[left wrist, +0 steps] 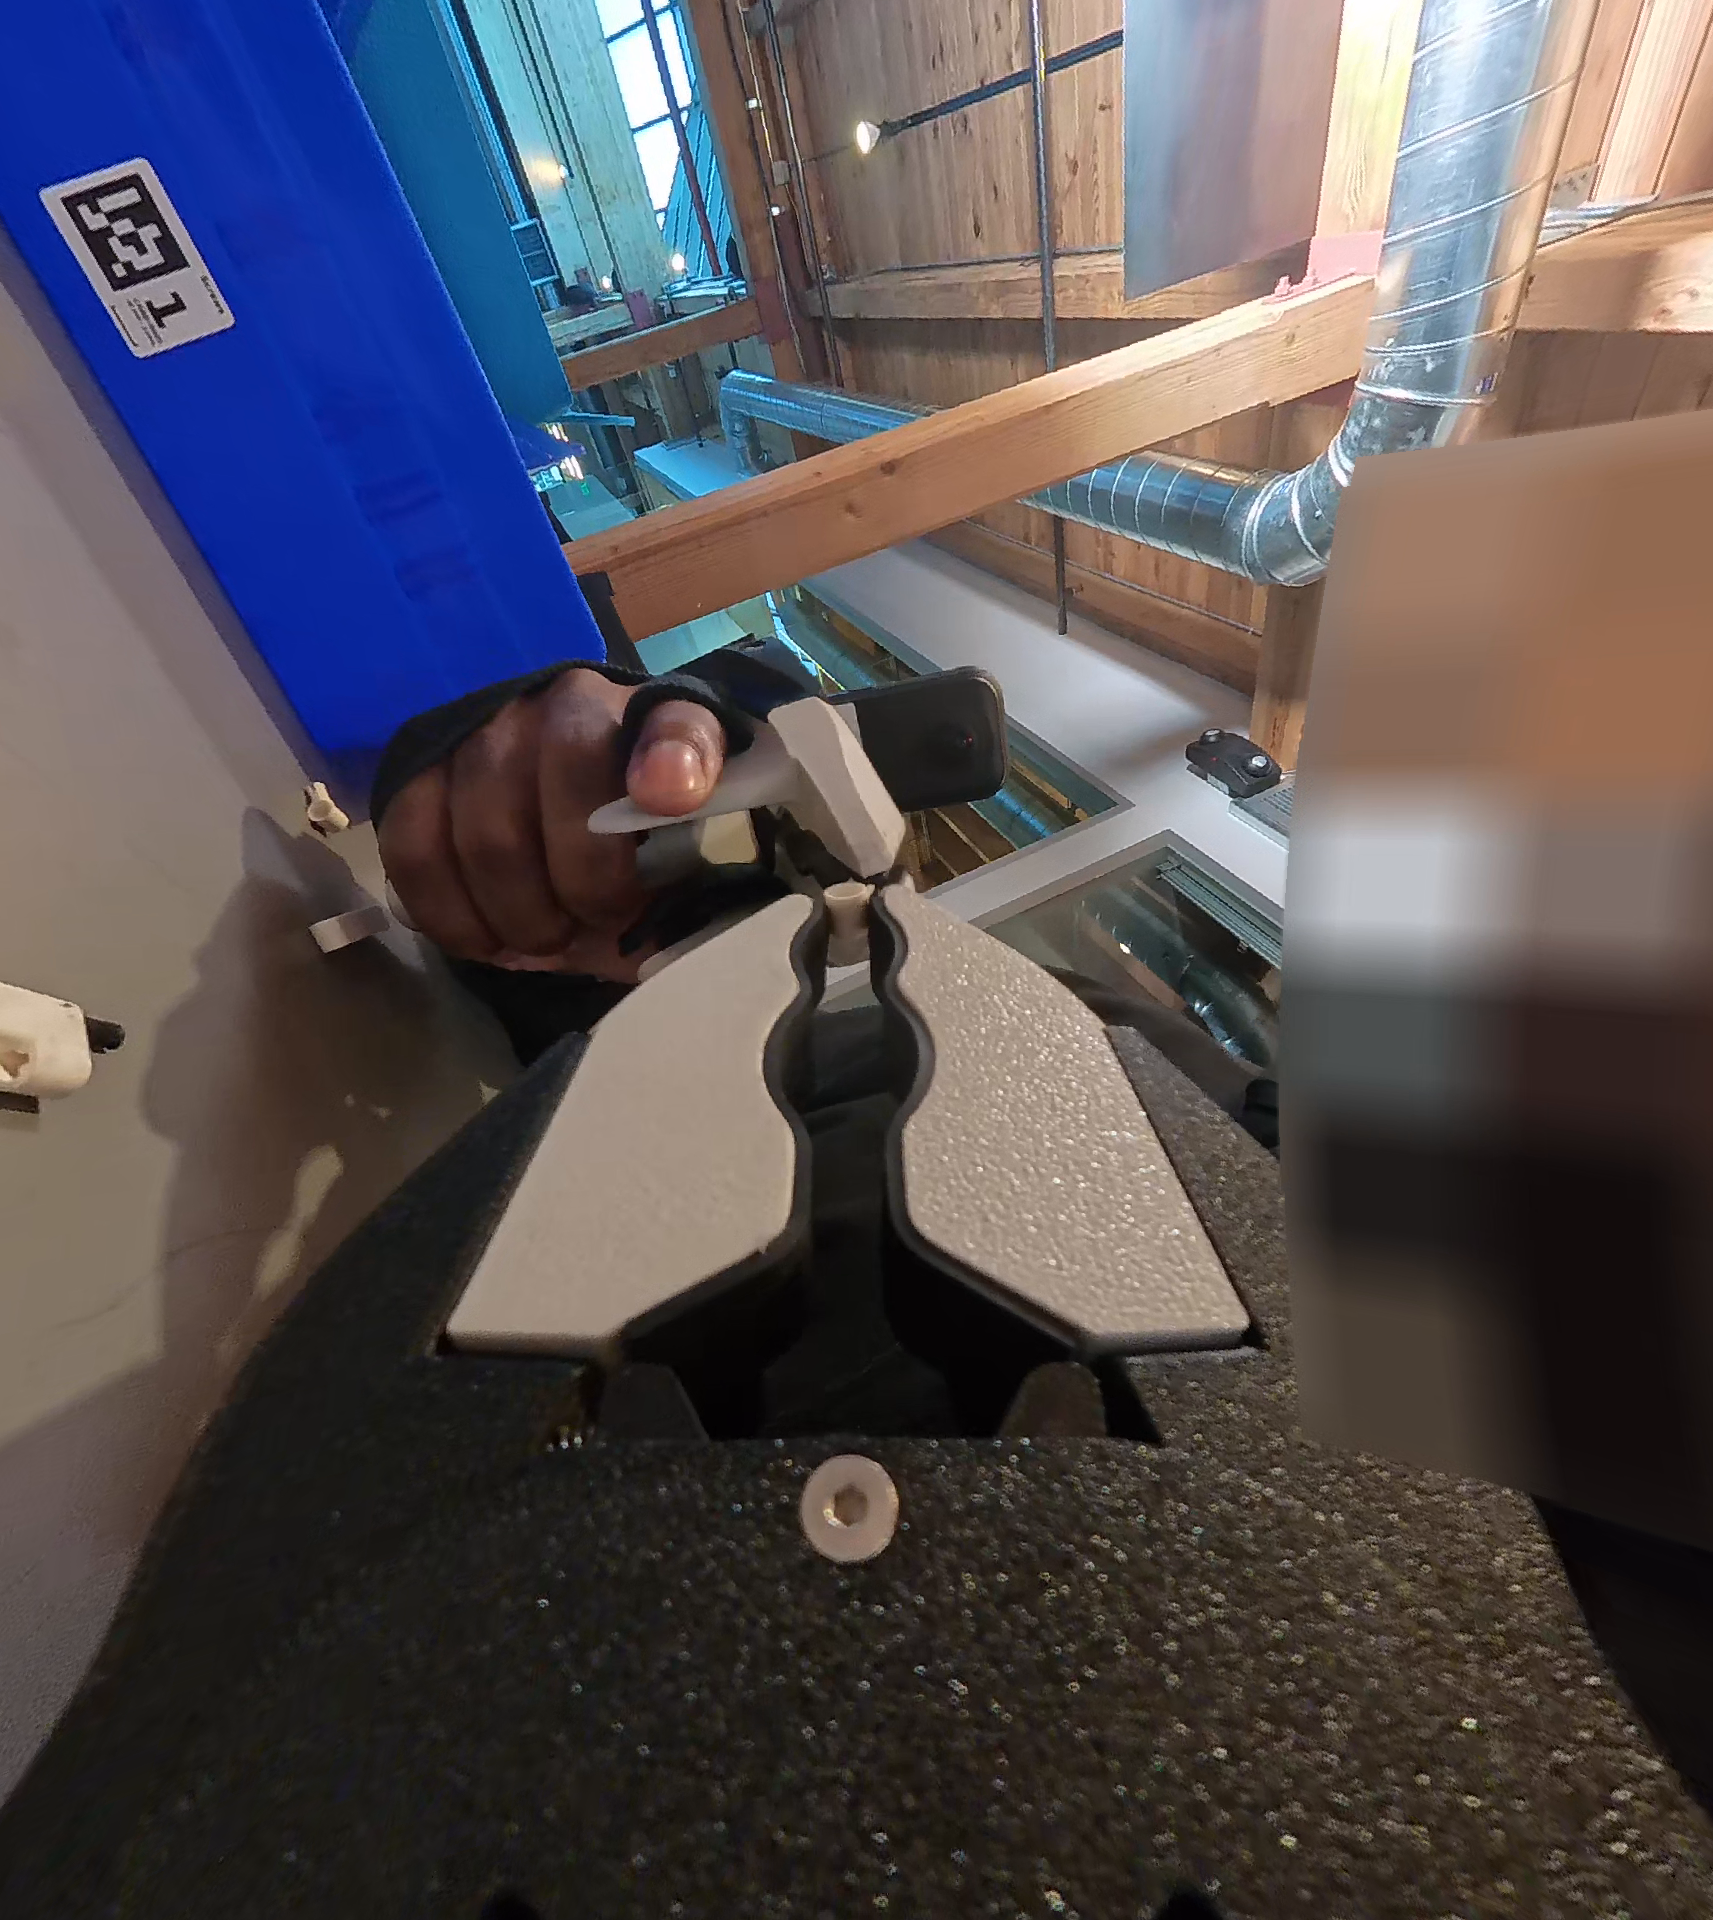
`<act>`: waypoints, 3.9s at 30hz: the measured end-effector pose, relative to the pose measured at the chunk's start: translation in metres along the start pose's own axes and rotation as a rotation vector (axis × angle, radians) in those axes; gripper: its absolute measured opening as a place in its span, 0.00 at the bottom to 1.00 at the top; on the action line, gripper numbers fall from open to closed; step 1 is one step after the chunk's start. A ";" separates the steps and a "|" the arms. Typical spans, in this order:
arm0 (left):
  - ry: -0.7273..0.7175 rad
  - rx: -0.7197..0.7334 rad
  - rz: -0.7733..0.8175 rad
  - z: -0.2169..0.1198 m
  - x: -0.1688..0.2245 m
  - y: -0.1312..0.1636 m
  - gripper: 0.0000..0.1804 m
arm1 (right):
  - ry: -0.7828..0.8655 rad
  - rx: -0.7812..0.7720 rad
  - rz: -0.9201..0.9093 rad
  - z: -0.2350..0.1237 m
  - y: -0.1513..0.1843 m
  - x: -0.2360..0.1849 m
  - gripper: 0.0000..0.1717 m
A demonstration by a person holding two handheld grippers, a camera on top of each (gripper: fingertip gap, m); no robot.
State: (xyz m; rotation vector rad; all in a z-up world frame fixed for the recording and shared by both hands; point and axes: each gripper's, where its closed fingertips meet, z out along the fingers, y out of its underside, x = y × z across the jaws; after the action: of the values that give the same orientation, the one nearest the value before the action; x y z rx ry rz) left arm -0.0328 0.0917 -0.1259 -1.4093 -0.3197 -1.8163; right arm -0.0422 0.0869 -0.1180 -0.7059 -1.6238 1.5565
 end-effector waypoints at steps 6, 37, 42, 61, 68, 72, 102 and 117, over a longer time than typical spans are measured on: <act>-0.087 0.037 0.128 -0.003 -0.009 -0.004 0.04 | 0.054 -0.143 0.016 -0.008 0.010 0.003 0.04; -0.472 -0.099 0.535 -0.010 -0.040 0.003 0.04 | 0.231 -1.165 0.207 -0.128 0.125 -0.011 0.05; -0.543 -0.110 0.582 -0.012 -0.046 0.003 0.04 | 0.231 -1.139 0.209 -0.118 0.126 -0.008 0.05; -0.796 0.145 0.825 -0.036 -0.042 -0.039 0.04 | 0.467 -0.244 0.661 0.009 0.069 0.033 0.04; -0.797 0.182 0.817 -0.037 -0.040 -0.042 0.04 | 0.523 -0.262 0.539 0.012 0.067 0.033 0.04; -0.791 0.191 0.791 -0.036 -0.040 -0.041 0.04 | 0.563 -0.285 0.414 0.011 0.065 0.034 0.04; -0.475 -0.030 0.486 -0.017 -0.038 -0.011 0.04 | 0.390 -0.386 -0.181 -0.009 0.058 0.013 0.05; -0.644 -0.059 0.574 -0.022 -0.053 -0.011 0.04 | 0.413 -0.454 -0.299 -0.013 0.066 0.013 0.05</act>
State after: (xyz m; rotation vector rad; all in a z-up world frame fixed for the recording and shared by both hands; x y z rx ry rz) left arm -0.0529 0.1079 -0.1788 -1.8716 -0.1535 -0.8932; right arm -0.0464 0.1117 -0.1815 -0.9025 -1.6776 0.7713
